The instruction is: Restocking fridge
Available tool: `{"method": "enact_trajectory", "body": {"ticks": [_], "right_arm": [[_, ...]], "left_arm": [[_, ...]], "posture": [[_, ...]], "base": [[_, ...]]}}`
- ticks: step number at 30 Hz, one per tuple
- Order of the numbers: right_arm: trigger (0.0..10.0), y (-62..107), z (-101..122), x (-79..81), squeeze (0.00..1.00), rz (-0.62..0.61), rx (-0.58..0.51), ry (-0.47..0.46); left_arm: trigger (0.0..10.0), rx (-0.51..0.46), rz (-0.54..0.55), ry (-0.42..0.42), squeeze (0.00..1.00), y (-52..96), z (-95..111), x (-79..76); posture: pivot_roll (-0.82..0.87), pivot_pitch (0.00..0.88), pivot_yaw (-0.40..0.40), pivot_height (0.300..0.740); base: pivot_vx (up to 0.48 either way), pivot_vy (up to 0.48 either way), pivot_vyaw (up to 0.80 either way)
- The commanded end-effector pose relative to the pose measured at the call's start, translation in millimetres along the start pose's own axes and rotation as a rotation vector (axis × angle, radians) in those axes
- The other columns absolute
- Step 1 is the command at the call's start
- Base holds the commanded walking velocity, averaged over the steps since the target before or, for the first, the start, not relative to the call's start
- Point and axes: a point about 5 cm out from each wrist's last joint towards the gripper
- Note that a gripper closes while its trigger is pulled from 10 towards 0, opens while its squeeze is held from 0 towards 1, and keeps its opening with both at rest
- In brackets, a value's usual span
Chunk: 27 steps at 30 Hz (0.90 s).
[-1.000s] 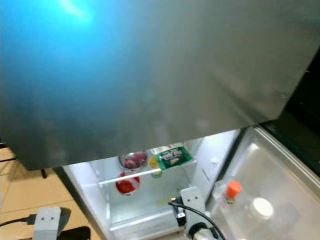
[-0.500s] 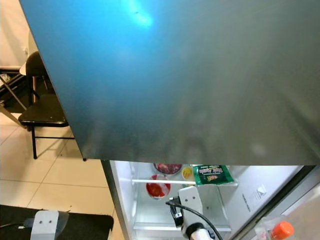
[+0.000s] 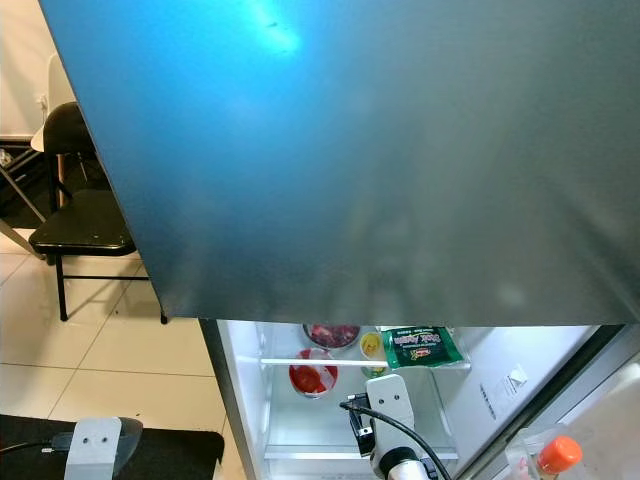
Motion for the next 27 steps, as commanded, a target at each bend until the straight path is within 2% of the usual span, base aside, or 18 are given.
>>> {"method": "enact_trajectory", "body": {"ticks": [1,12,27], "right_arm": [[10.0,2.3,-7.5,-0.2,0.00,-0.008,0.035,-0.010],[10.0,2.4,-8.0,0.1,0.00,-0.009,0.037,-0.010],[10.0,2.5,-8.4,0.4,0.00,-0.006,0.038,-0.009]], "left_arm": [[10.0,0.009,-0.007,-0.016,0.00,0.8,-3.4,0.3],[10.0,0.005,0.001,-0.011,0.00,0.7,-2.5,1.0],[10.0,-0.006,-0.003,0.009,0.00,1.6,-1.8,1.5]], "posture": [[-0.07,0.110,0.016,0.740],[-0.07,0.109,0.017,0.740],[-0.07,0.108,0.018,0.740]], "base": [[0.000,-0.319,0.00],[0.198,-0.329,0.00],[0.000,0.000,0.00]]}}
Point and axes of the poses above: a point about 5 cm out from each wrist's last joint towards the gripper, its own y axis pointing back from the gripper into the wrist, its own z axis along the axis of the wrist's last joint, x = y × z, and after that the axes turned 13 degrees about -y, right-handed
